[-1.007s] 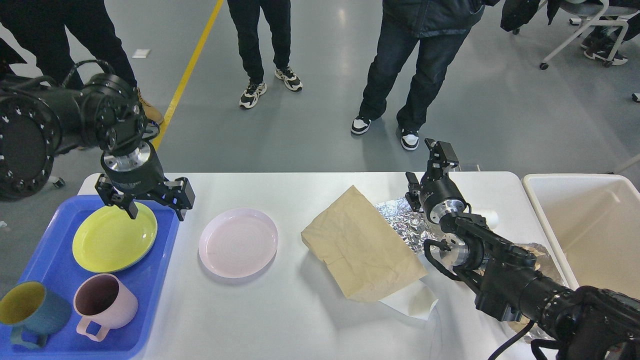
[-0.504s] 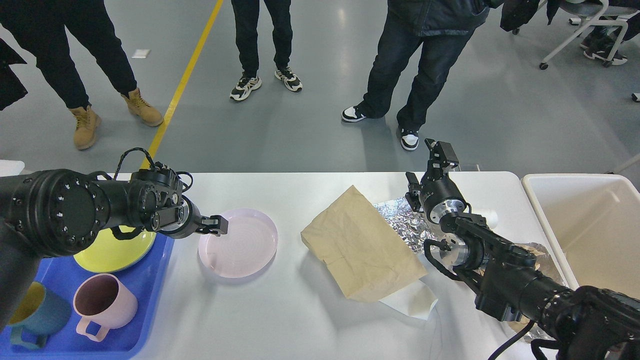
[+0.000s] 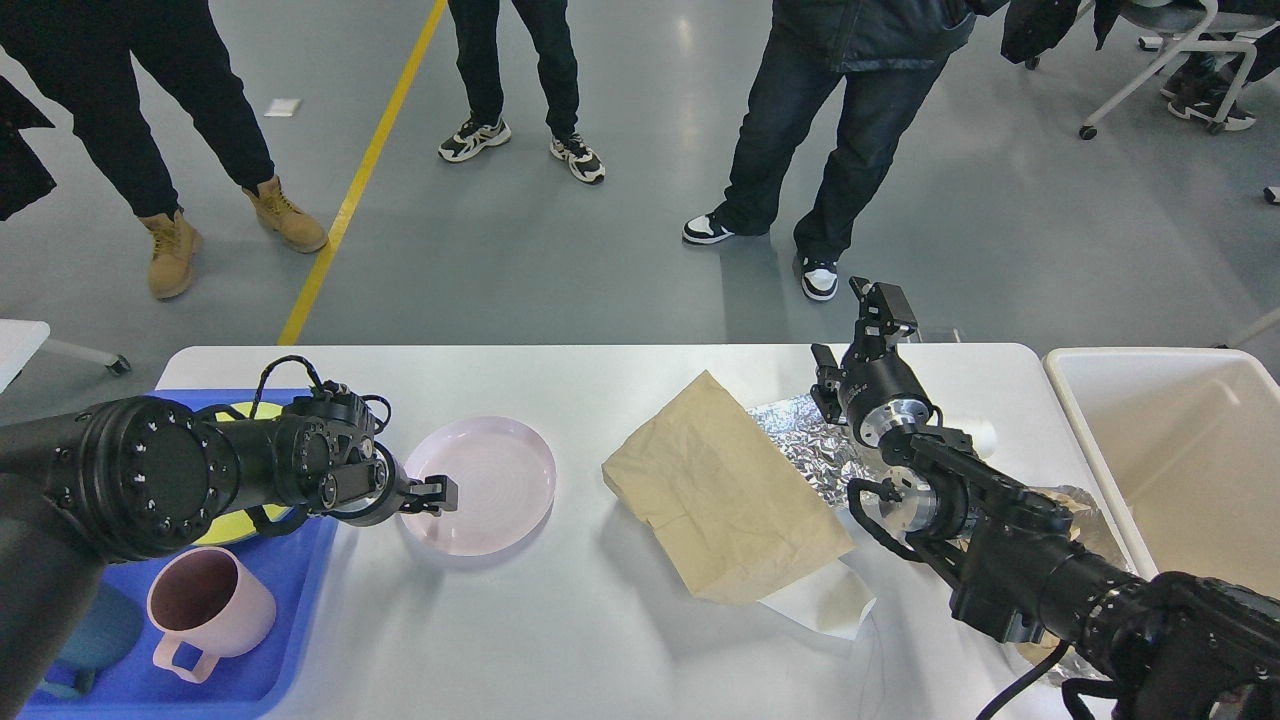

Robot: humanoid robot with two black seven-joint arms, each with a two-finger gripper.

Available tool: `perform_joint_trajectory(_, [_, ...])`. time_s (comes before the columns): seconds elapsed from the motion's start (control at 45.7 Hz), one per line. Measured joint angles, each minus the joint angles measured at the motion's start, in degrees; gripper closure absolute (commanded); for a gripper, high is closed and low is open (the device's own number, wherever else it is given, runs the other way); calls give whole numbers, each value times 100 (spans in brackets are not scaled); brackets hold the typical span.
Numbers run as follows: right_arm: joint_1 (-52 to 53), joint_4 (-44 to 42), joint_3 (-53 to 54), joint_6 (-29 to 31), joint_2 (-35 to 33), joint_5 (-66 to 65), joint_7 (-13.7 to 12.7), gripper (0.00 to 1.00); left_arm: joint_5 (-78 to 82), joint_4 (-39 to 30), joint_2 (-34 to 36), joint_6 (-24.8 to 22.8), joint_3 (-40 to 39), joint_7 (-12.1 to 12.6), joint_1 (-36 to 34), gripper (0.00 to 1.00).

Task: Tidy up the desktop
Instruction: 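Grasp the rim of the pink plate with the left gripper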

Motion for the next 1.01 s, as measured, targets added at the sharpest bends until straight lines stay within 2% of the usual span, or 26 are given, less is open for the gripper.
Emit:
perform_joint_trajectory(0.219, [0,0,0,0,0,0,0,0,0,57,0,47,-146,0,102,13])
perform_joint_trajectory(0.372, [0,0,0,0,0,0,0,0,0,61,0,211,-160,0,133,27])
perform_joint_trajectory(0.876, [0,0,0,0,0,3,0,0,0,51,0,271,-223,0,236,47])
perform_joint_trajectory(1.007, [0,0,0,0,0,3,0,0,0,51,5,274,-275,0,245,59])
